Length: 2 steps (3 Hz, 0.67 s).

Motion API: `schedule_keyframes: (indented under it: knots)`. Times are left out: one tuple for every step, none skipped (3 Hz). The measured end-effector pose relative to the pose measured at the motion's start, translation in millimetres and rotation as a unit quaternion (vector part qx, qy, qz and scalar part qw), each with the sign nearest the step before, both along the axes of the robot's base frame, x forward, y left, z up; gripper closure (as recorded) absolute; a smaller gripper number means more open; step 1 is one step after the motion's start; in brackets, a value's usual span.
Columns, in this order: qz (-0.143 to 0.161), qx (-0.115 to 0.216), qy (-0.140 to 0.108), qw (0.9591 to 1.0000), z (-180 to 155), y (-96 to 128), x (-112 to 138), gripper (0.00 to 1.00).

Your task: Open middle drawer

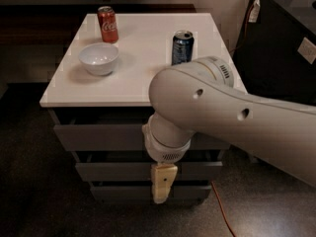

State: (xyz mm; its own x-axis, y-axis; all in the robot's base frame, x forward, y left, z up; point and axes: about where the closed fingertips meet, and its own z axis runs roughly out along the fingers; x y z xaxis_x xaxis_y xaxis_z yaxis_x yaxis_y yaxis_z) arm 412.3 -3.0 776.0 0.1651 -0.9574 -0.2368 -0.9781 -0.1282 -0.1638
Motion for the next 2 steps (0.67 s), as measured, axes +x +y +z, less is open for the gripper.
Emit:
schedule_keyframes:
  knots:
    - [-0.001,-0.029,-0.018,0.9994,-43.8,-11.1,-5.3,0.0]
    - [0.016,-0.035,-0.028,0.9989,-85.4,-17.0,-7.2,0.0]
